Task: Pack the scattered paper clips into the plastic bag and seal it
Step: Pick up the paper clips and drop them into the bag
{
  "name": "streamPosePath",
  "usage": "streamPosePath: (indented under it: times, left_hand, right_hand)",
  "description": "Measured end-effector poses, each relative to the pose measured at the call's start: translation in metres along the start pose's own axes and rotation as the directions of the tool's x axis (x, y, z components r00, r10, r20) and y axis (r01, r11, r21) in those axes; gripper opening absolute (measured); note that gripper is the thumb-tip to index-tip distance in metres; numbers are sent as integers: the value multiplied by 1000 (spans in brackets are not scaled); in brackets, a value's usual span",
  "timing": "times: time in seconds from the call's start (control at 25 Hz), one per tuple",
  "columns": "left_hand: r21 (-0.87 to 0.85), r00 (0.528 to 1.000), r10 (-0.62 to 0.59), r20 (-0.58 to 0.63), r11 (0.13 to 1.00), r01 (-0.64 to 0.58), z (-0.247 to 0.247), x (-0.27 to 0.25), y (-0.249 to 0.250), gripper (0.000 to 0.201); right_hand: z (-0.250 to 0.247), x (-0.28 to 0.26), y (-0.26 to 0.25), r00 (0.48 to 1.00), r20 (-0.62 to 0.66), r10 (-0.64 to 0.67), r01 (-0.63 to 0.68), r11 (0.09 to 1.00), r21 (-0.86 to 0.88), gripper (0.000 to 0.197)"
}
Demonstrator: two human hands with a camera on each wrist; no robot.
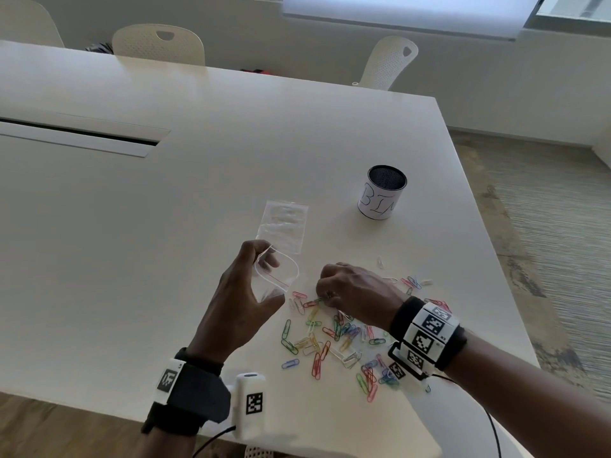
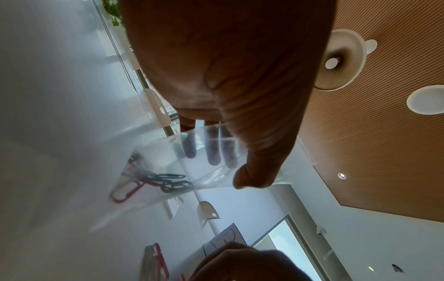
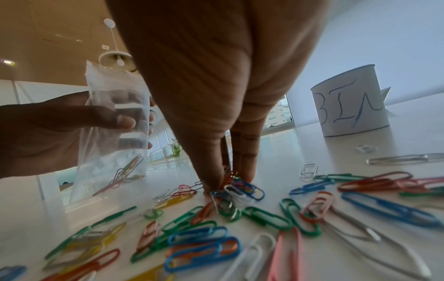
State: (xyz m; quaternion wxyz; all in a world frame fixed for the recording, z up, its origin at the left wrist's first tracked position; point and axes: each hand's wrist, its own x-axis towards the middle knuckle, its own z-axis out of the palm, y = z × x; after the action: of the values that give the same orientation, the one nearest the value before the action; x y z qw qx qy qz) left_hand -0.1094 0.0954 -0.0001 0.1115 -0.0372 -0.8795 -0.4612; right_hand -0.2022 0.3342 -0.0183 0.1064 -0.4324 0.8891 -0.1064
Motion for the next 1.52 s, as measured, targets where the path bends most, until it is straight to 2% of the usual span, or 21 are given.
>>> streamPosePath:
  times: [0.2,0.4,0.48,0.6,0.72,0.8,0.92,1.08,1.2,1.32,1.52]
  left_hand:
    - [5,1000,1,3,1000,-1,14,1,-3,62]
    - [-22,999,-23,23,999,23,25,2,-3,66]
    - [-31,999,-35,36,999,36,28,3,-3,67]
    - [-24,998,-41,46,999,42,32,5,-4,70]
    - [-33,998,-39,58,999,41,35,7,-4,70]
    - [-24,998,-28,64,999,30,37,7,-5,70]
    - [-7,997,-19,77,1000,20,40,8,-5,71]
    - [13,994,-18,107,1000,17,44,8,0,72]
    - [-17,993,-22,116,1000,24,45,7,3,68]
    - [-51,994,-27,109,998,32,45,7,4,62]
    - [-82,997,-22,71,996,28,43,7,2,63]
  right_hand:
    - [6,1,-1,996,-69,54,-53,998,27,18]
    - [-7,-5,6,960,-188,207,-155,954,258,11]
    - [-18,-11,10,926,-188,327,-220,873,435,12]
    - [-36,-22,10,884,-124,451,-253,683,685,11]
    - [-57,-29,0,880,-66,471,-190,476,859,12]
    - [-71,-31,-11,898,-56,436,-158,439,884,14]
    - [-88,-26,-29,942,-60,330,-127,517,847,14]
    - [-88,-6,-43,966,-114,233,-107,758,643,13]
    - [-79,7,-52,969,-164,185,-86,873,480,12]
    - [-71,13,-58,972,-196,126,-33,908,417,8]
    - [-75,13,-67,977,-202,67,25,906,422,9]
